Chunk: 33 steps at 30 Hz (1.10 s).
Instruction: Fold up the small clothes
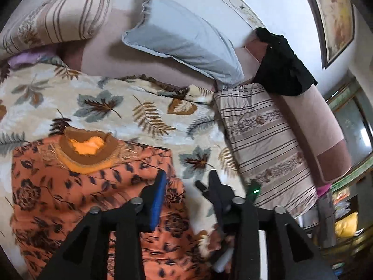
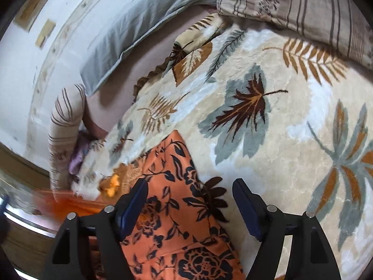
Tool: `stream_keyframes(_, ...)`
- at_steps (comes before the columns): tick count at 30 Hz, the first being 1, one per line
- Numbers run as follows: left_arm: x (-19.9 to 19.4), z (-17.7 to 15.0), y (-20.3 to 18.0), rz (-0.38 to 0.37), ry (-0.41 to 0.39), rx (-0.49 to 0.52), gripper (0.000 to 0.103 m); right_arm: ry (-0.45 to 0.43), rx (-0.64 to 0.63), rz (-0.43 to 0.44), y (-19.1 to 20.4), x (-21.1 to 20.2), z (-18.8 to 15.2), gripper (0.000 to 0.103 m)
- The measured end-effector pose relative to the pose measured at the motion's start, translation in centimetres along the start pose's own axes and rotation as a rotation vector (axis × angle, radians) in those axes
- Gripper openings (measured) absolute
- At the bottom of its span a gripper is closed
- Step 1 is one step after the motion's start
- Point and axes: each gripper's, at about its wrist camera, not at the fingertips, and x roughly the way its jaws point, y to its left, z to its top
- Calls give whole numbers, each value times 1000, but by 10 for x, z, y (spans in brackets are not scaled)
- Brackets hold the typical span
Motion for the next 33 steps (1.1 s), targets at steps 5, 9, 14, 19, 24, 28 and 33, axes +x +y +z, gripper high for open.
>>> stream_keyframes(5,-4,-15,59,164,-63,21,50,92,62,82,-4,14,-3,78)
stream_keyframes(9,3,-31,132,287,-31,-66,50,141,65,85,0,26,-8,78)
stream_keyframes(14,14,-55,206,380,1,-189,50,139,23,109,18,42,-10,78)
stream_keyframes(19,23,-86,252,454,58,-266,50,220,-104,48,60,79,-10,78)
stream_keyframes(24,26,-110,261,446,75,-258,47,279,-217,-48,83,93,-22,14)
stream_keyframes(28,16,-123,252,444,30,-217,47,48,-307,123,112,32,-11,8)
stream_keyframes(33,4,-135,242,464,-38,-182,46,-305,-432,327,123,-44,-10,8)
